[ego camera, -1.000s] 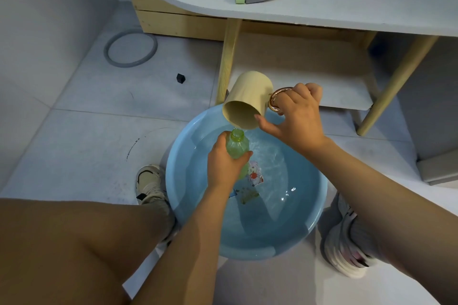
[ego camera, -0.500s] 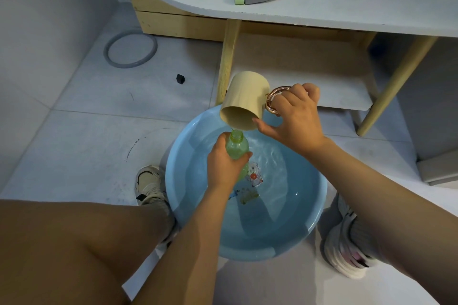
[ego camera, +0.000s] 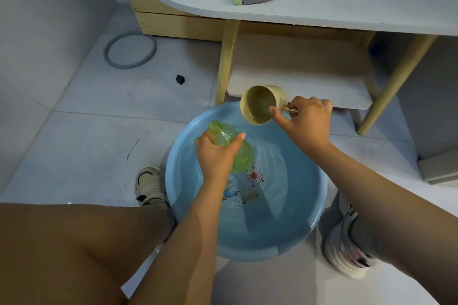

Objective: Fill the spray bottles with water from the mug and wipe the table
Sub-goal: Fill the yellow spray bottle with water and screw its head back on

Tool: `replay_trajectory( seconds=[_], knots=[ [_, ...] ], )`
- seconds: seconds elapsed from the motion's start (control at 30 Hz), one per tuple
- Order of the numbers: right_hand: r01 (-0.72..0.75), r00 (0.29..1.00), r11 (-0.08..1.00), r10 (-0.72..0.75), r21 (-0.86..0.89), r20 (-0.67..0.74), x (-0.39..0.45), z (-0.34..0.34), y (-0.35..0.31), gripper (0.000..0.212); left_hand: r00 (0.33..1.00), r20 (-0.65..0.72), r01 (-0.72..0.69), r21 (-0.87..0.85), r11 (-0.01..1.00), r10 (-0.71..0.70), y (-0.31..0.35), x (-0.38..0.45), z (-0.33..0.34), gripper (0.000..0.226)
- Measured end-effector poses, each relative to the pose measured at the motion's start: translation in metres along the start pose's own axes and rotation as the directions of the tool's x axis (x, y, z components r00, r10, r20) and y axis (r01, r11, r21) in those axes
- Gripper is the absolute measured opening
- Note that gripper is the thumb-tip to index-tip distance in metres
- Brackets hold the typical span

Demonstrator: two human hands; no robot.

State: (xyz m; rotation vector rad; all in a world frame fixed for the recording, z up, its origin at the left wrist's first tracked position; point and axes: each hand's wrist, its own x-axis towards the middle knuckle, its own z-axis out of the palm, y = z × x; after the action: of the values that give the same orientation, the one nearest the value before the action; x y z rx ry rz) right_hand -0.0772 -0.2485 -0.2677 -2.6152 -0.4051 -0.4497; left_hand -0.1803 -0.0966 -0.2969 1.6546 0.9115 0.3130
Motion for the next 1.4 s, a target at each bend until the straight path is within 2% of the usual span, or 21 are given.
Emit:
replay_trajectory(
  seconds=[0.13,0.2,0.3,0.47,0.6,0.8,0.87,0.93,1.0,1.07,1.13,1.23,1.4],
  knots=[
    [-0.025,0.997,0.997,0.03,-0.074,0.067,-0.004,0.006,0.008,0.061,0.997,-0.053,-0.06,-0.016,0.998,0.06,0.007,0.0,0.001,0.048],
    [-0.039,0.988,0.99,0.058,-0.133,0.145,-0.007,0.009,0.011,0.054,0.995,-0.051,-0.083,-0.007,0.997,0.083,0.009,0.0,0.002,0.047],
    [-0.023,0.951,0.972,0.094,-0.236,0.296,-0.015,0.015,0.014,0.052,0.999,-0.008,-0.038,0.027,0.999,0.039,0.006,-0.001,0.0,0.042],
    [0.136,0.89,0.921,0.049,-0.365,0.454,-0.03,0.027,0.01,0.047,0.999,0.033,-0.021,0.091,0.996,0.018,-0.01,0.0,-0.007,0.046],
    [0.294,0.784,0.859,0.035,-0.42,0.62,-0.042,0.033,0.006,0.038,0.998,0.065,-0.001,0.114,0.993,-0.006,-0.018,0.002,-0.013,0.049],
    [0.393,0.698,0.828,0.015,-0.399,0.716,-0.052,0.047,0.006,0.041,0.993,0.116,-0.014,0.139,0.99,-0.002,-0.018,0.005,-0.014,0.054],
    [0.431,0.672,0.817,-0.006,-0.384,0.741,-0.056,0.052,0.006,0.051,0.993,0.115,-0.02,0.149,0.989,0.002,-0.018,0.004,-0.015,0.053],
    [0.461,0.666,0.802,-0.029,-0.38,0.746,-0.063,0.056,0.008,0.062,0.994,0.11,-0.022,0.151,0.988,0.005,-0.02,0.004,-0.015,0.051],
    [0.471,0.665,0.804,-0.054,-0.363,0.745,-0.067,0.058,0.009,0.062,0.995,0.1,-0.029,0.157,0.987,0.013,-0.023,0.003,-0.016,0.05],
    [0.428,0.667,0.815,0.007,-0.391,0.745,-0.064,0.057,0.012,0.055,0.996,0.093,-0.033,0.165,0.986,0.018,-0.025,0.004,-0.017,0.051],
    [0.259,0.698,0.872,0.128,-0.415,0.705,-0.055,0.054,0.016,0.047,0.995,0.093,-0.035,0.171,0.985,0.019,-0.027,0.004,-0.017,0.055],
    [0.0,0.723,0.933,0.249,-0.361,0.644,-0.045,0.047,0.028,0.047,0.996,0.085,-0.046,0.173,0.984,0.032,-0.028,0.003,-0.018,0.053],
    [-0.326,0.662,0.931,0.35,-0.166,0.662,-0.031,0.032,0.036,0.054,0.994,0.095,-0.079,0.194,0.978,0.061,-0.023,-0.001,-0.016,0.053]
  ],
)
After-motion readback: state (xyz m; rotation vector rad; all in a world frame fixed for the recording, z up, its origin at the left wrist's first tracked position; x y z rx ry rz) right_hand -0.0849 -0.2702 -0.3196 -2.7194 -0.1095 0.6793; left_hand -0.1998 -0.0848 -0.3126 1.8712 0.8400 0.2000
